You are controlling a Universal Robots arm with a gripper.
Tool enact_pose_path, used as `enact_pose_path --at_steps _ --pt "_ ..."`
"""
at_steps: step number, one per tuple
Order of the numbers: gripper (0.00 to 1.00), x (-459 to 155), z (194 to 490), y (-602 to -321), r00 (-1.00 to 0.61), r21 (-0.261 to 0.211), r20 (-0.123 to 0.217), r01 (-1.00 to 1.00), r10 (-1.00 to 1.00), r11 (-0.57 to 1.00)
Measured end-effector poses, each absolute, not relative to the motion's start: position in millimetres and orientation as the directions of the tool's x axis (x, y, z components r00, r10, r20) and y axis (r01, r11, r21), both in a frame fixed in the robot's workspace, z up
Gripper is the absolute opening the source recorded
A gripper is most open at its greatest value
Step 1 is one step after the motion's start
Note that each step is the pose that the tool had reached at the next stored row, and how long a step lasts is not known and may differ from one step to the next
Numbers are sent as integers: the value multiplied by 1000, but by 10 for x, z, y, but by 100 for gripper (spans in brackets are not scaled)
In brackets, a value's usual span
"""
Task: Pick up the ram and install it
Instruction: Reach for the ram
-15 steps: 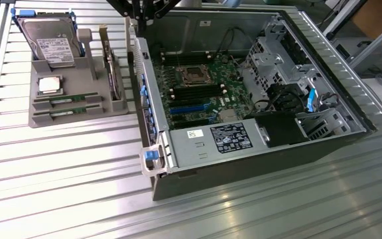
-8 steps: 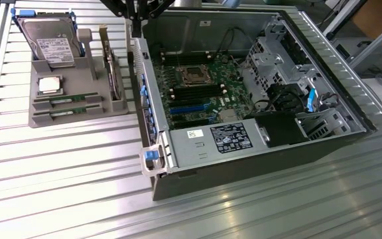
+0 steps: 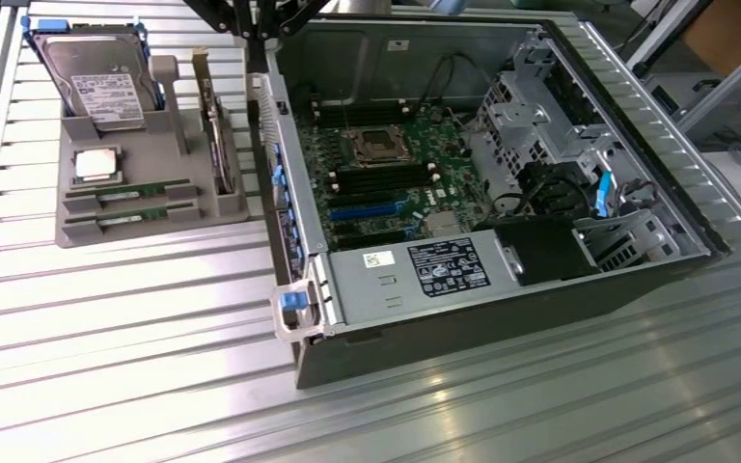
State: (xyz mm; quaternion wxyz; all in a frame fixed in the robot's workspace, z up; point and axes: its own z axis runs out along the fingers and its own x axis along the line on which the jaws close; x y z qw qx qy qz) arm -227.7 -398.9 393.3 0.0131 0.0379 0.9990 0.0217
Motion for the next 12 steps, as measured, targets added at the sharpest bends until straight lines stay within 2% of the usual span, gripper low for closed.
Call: enact_pose_path --at_steps 12 --pt "10 -2431 3933 -3989 -997 44 -24 75 76 996"
